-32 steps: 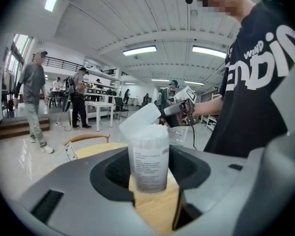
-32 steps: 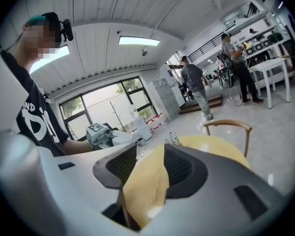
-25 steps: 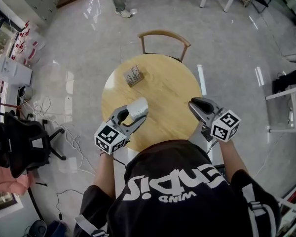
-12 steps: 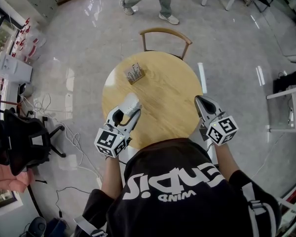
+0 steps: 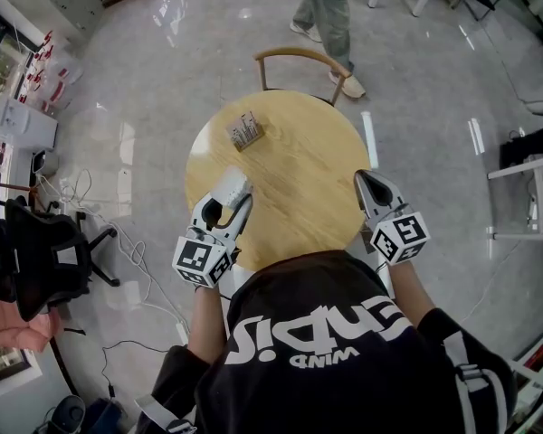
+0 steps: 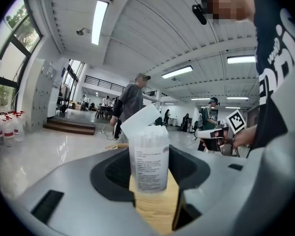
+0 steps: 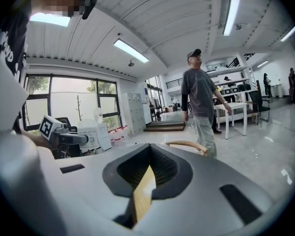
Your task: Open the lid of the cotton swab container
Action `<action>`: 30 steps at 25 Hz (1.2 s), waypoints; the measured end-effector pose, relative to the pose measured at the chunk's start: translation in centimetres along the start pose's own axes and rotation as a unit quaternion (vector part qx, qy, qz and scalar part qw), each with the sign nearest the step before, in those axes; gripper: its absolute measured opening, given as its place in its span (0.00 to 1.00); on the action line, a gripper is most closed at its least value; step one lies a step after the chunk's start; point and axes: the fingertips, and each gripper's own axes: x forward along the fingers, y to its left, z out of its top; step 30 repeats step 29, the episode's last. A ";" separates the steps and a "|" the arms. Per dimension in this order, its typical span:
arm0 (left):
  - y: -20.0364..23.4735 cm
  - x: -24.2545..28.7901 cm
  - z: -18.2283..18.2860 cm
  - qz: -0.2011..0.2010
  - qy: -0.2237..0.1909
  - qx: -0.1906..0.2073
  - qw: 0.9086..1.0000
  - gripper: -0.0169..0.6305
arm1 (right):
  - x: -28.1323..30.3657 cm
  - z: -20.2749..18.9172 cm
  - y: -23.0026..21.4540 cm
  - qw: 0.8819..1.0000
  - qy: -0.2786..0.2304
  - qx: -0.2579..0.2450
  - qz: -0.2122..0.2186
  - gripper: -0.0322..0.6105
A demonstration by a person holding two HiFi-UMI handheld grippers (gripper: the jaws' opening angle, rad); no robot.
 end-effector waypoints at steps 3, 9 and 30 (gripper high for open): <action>0.0 0.1 0.0 0.000 -0.002 -0.002 1.000 0.36 | 0.1 0.0 0.2 1.000 0.000 -0.004 0.000 0.05; -0.2 0.3 0.6 -0.002 -0.010 -0.004 1.000 0.36 | 0.3 0.1 0.7 1.000 0.002 -0.013 0.003 0.05; -0.1 0.2 0.6 0.000 -0.011 -0.006 1.000 0.35 | 0.8 0.4 1.3 1.000 -0.005 -0.012 0.010 0.05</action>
